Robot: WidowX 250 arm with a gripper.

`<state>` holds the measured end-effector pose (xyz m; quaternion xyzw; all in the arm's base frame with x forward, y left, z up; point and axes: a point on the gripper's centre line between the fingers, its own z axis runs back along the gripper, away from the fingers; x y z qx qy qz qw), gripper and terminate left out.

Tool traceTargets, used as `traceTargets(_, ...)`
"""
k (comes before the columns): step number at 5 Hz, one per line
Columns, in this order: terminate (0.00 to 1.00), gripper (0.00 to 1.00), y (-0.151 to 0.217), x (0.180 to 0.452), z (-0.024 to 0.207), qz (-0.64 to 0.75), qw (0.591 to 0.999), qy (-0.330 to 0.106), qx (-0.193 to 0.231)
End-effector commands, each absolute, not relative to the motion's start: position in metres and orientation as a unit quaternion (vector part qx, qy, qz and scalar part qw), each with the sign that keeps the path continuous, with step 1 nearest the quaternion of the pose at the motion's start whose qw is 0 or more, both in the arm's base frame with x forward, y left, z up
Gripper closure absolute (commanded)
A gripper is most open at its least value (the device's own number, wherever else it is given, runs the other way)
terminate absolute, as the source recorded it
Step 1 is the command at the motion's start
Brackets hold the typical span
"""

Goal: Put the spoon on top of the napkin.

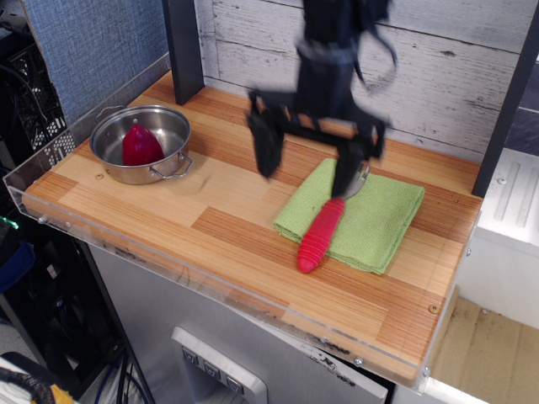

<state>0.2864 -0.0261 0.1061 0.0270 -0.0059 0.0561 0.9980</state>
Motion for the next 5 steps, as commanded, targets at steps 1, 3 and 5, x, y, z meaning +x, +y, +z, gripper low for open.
traceTargets(1, 0.0, 0.0, 0.008, 0.261, 0.178, 0.083, 0.99, -0.113, 0.024)
traceTargets(3, 0.0, 0.0, 0.008, 0.272, 0.168, 0.034, 0.996, -0.081, 0.004)
traceTargets(5, 1.0, 0.0, 0.008, 0.272, 0.168, 0.034, 0.996, -0.081, 0.004)
